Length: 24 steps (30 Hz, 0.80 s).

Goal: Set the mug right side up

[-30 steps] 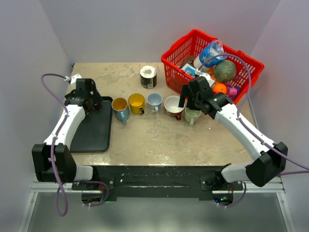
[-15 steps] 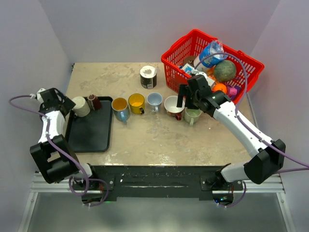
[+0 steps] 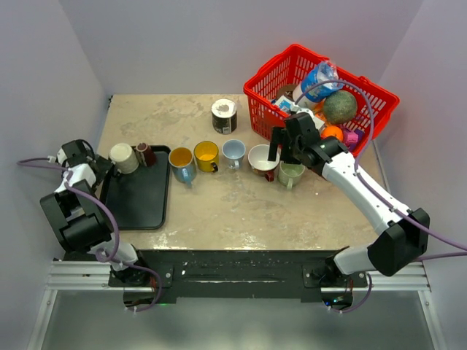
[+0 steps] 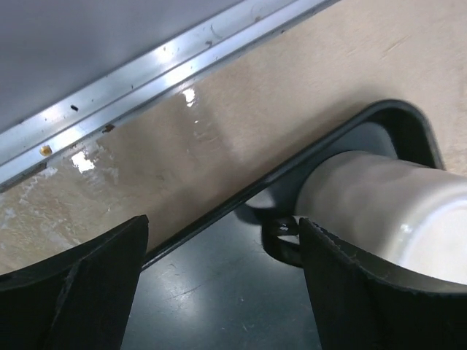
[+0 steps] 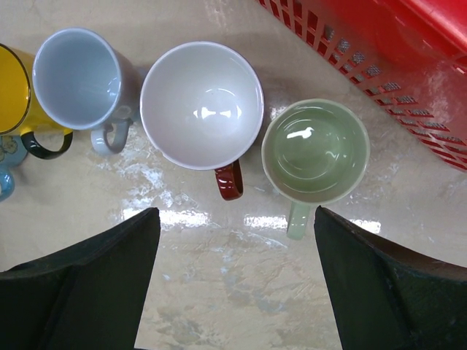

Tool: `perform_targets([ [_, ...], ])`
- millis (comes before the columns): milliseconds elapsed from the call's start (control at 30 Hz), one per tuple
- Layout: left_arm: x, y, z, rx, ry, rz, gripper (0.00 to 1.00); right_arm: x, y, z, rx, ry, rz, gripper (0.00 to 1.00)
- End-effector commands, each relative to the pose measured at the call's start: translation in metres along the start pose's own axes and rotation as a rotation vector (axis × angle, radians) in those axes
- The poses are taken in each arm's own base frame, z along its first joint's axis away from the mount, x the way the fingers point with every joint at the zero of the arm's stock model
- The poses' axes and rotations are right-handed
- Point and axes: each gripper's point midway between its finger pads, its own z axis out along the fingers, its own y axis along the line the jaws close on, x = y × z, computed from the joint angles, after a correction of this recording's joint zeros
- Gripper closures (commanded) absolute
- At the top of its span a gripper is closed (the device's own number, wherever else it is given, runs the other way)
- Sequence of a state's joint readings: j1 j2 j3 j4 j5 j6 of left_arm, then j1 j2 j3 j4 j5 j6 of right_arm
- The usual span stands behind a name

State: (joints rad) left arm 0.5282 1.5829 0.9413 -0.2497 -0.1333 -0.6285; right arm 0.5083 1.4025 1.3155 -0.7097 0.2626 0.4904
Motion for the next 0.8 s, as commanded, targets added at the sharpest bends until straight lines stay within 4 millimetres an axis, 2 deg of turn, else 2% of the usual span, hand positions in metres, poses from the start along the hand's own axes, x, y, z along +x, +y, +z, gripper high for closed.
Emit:
perform_targets([
  [0,-0.008,-0.004,-0.002,0.013,-0.033,-0.008,0.14,-0.006,-0.003,-0.001,-0.002,-0.035,0.031,0.11],
  [133,0.000,-0.008,-0.006,0.073,-0.022,0.024,0.22,-0.004,-0.007,0.000,0.007,-0.034,0.045,0.11],
  [233,0.007,-0.008,-0.015,0.104,-0.012,0.031,0.32,-0.002,-0.006,0.002,0.006,-0.029,0.047,0.12],
  [267,0.013,-0.005,-0.017,0.102,-0.004,0.027,0.45,-0.003,-0.006,0.003,0.006,-0.030,0.048,0.12],
  [367,0.007,-0.012,-0.034,0.173,-0.061,0.032,0.54,-0.002,-0.006,0.005,0.004,-0.027,0.047,0.12],
  [400,0.006,-0.013,-0.041,0.194,-0.081,0.045,0.61,-0.003,-0.005,0.006,0.002,-0.027,0.046,0.12],
  [533,-0.008,-0.027,-0.053,0.278,-0.148,0.129,0.60,-0.002,-0.002,0.008,-0.013,-0.016,0.039,0.12],
  [567,-0.013,-0.033,-0.054,0.298,-0.151,0.155,0.57,-0.002,-0.001,0.008,-0.017,-0.015,0.036,0.12],
  [600,-0.012,-0.037,-0.055,0.324,-0.141,0.205,0.47,0.000,0.000,0.010,-0.019,-0.010,0.031,0.12],
  [767,-0.017,-0.046,-0.041,0.332,-0.090,0.317,0.39,0.005,0.003,0.015,-0.030,0.019,0.015,0.12],
])
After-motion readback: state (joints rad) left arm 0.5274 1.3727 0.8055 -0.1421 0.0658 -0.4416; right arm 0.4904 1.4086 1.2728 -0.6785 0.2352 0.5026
